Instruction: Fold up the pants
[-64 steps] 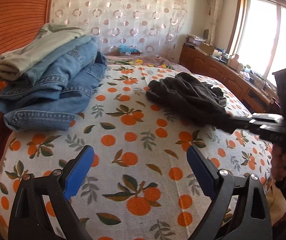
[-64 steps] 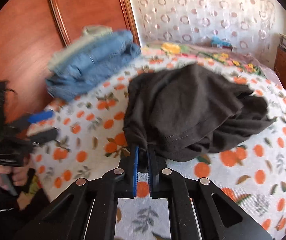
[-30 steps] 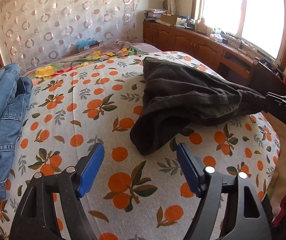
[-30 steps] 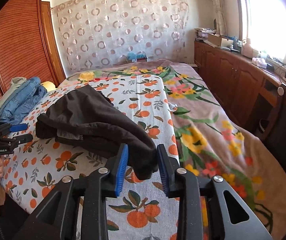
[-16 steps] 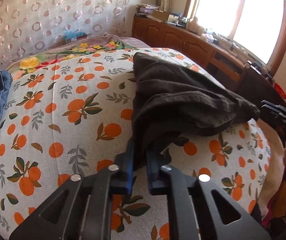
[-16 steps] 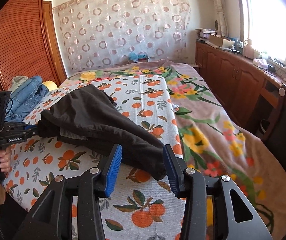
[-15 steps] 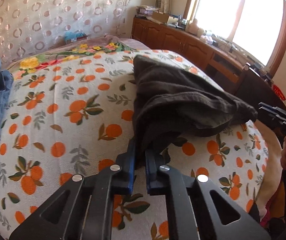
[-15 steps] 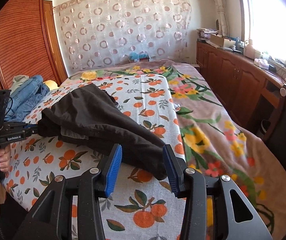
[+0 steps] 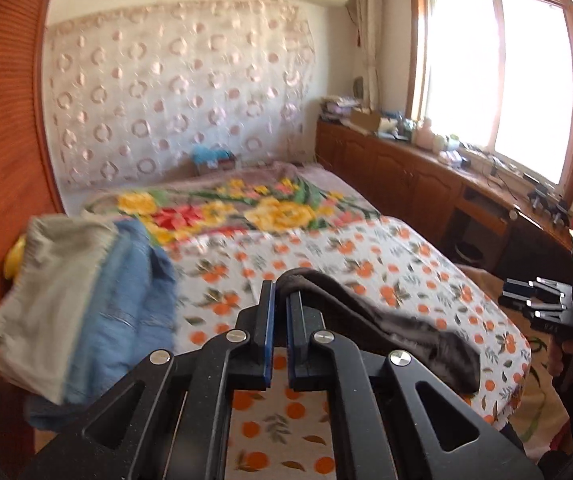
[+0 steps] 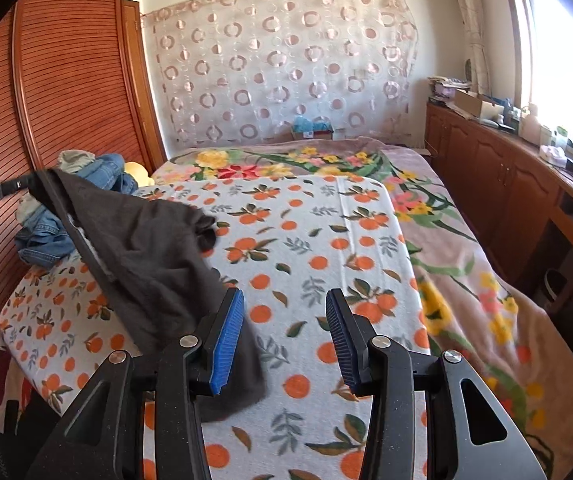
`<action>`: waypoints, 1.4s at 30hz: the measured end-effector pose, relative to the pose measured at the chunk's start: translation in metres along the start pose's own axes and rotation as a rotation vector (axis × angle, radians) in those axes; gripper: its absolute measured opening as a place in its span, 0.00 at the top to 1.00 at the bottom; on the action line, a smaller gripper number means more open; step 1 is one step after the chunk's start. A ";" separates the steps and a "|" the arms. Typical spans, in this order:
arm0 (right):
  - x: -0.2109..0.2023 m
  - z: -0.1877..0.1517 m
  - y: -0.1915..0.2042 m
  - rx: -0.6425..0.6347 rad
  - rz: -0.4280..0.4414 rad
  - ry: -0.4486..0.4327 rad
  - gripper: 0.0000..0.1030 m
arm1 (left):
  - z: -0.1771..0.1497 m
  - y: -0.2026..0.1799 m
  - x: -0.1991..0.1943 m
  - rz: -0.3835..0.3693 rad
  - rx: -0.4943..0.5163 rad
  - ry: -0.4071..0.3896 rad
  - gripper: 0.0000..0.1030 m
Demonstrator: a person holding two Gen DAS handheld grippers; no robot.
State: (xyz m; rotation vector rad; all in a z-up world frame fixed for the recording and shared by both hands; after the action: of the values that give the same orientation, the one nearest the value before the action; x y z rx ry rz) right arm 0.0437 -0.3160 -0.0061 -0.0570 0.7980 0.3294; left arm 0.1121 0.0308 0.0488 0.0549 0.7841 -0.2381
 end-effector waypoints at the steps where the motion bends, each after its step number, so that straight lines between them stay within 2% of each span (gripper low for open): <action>1: -0.001 0.000 0.002 -0.004 0.004 -0.004 0.57 | 0.004 0.005 -0.007 0.015 -0.005 -0.016 0.95; 5: 0.002 0.000 0.007 -0.019 0.021 -0.010 0.57 | 0.019 0.018 -0.024 0.055 -0.007 -0.044 0.95; 10: 0.016 -0.005 0.006 -0.034 0.039 0.010 0.56 | 0.018 -0.004 -0.005 0.041 0.060 0.005 0.95; 14: 0.023 -0.004 0.004 -0.032 0.048 0.024 0.56 | 0.016 -0.038 0.020 -0.021 0.098 0.044 0.95; 18: 0.022 -0.006 0.006 -0.022 0.042 0.026 0.56 | 0.011 -0.088 0.042 -0.107 0.165 0.081 0.95; 24: 0.012 -0.016 0.004 -0.007 0.031 0.019 0.56 | 0.001 -0.132 0.042 -0.218 0.234 0.114 0.95; 26: 0.013 -0.017 0.003 0.002 0.029 0.022 0.56 | 0.001 -0.133 0.036 -0.207 0.244 0.119 0.94; 28: 0.015 -0.018 0.003 0.012 0.032 0.027 0.56 | 0.000 -0.133 0.034 -0.193 0.246 0.124 0.89; 30: 0.017 -0.017 0.004 0.011 0.037 0.031 0.56 | 0.000 -0.128 0.033 -0.194 0.236 0.134 0.76; 31: 0.018 -0.016 0.005 0.009 0.039 0.033 0.56 | -0.001 -0.128 0.035 -0.190 0.231 0.137 0.72; 33: 0.020 -0.015 0.009 0.000 0.043 0.036 0.56 | -0.002 -0.123 0.034 -0.181 0.217 0.135 0.52; 38: 0.025 -0.012 0.018 -0.023 0.057 0.043 0.56 | -0.008 -0.106 0.033 -0.154 0.185 0.120 0.44; 42: 0.031 -0.007 0.024 -0.041 0.067 0.052 0.56 | -0.021 -0.088 0.036 -0.121 0.153 0.131 0.44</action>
State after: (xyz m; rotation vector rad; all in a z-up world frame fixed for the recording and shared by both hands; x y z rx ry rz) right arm 0.0512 -0.2863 -0.0315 -0.0773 0.8458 0.4087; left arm 0.1020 -0.0589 0.0120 0.1688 0.8993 -0.4118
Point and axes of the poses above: each gripper's, at about its wrist camera, not at the fingertips, and x roughly the way its jaws point, y to its left, z to its top, the point moved 1 cm from there along x, roughly the way its jaws point, and after that the axes turned 14 degrees about y, right-handed, at the moved point
